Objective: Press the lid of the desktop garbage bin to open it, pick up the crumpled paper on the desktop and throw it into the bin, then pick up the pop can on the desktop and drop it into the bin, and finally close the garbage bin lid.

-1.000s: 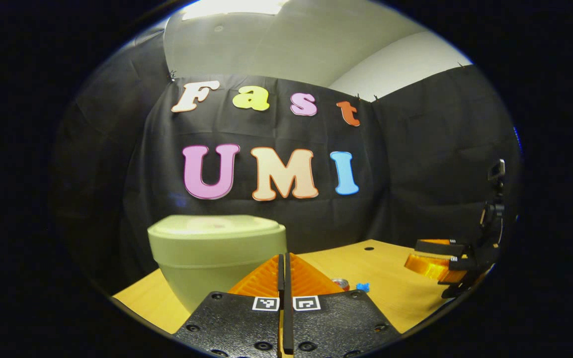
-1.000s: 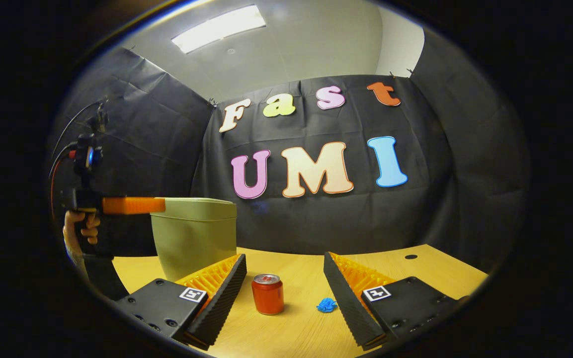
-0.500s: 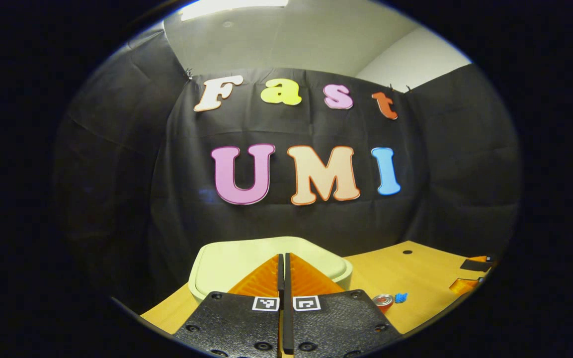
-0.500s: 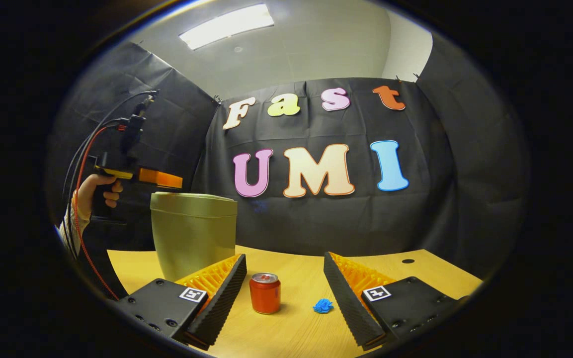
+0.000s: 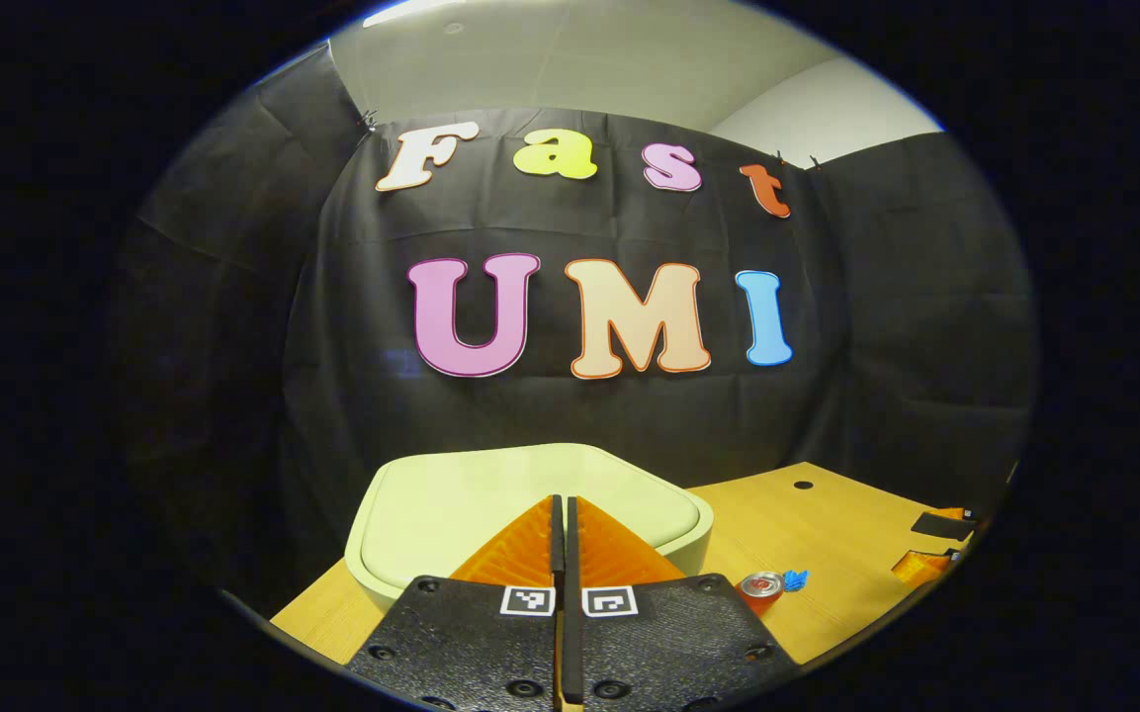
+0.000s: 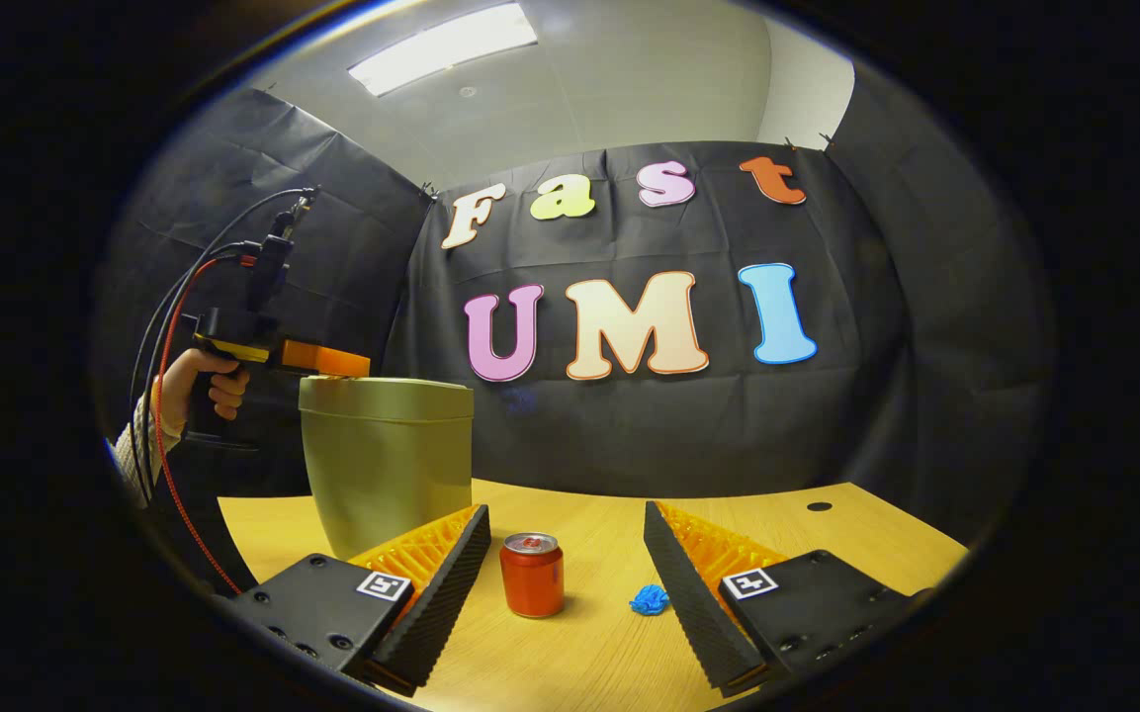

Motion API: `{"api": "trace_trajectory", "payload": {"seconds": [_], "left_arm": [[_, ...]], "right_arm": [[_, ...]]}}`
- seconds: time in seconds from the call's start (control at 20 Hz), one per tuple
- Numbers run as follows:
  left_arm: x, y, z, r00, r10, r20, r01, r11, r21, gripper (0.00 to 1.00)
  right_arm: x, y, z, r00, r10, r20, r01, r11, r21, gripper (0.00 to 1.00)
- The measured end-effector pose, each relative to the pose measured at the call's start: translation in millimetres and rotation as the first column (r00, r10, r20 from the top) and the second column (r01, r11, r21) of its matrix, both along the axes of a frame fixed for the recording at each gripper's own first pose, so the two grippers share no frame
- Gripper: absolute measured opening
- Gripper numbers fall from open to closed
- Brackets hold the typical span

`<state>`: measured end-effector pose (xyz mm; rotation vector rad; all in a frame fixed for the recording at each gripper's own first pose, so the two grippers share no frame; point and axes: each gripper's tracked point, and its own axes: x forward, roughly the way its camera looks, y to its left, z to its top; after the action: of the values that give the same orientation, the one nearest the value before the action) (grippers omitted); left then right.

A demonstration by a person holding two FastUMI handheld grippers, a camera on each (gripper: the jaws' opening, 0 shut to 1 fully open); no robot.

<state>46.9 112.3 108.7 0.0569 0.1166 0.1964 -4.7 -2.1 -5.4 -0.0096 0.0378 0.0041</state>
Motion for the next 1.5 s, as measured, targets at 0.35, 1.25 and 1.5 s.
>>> {"api": "trace_trajectory", "payload": {"seconds": [0.35, 1.25, 1.5], "left_arm": [[2, 5, 13, 1.000, -0.003, 0.022, 0.001, 0.998, 0.063, 0.00], [-43, -98, 25, 0.965, -0.209, 0.159, 0.198, 0.977, 0.082, 0.00], [-48, -113, -32, 0.962, -0.227, 0.149, 0.227, 0.974, 0.017, 0.00]], "right_arm": [[-3, -2, 1, 1.000, -0.002, 0.003, 0.002, 1.000, -0.011, 0.98], [0, 3, 0, 1.000, 0.002, 0.007, -0.002, 1.000, -0.012, 0.98], [3, 3, -6, 1.000, -0.001, -0.007, 0.001, 1.000, -0.011, 0.98]]}}
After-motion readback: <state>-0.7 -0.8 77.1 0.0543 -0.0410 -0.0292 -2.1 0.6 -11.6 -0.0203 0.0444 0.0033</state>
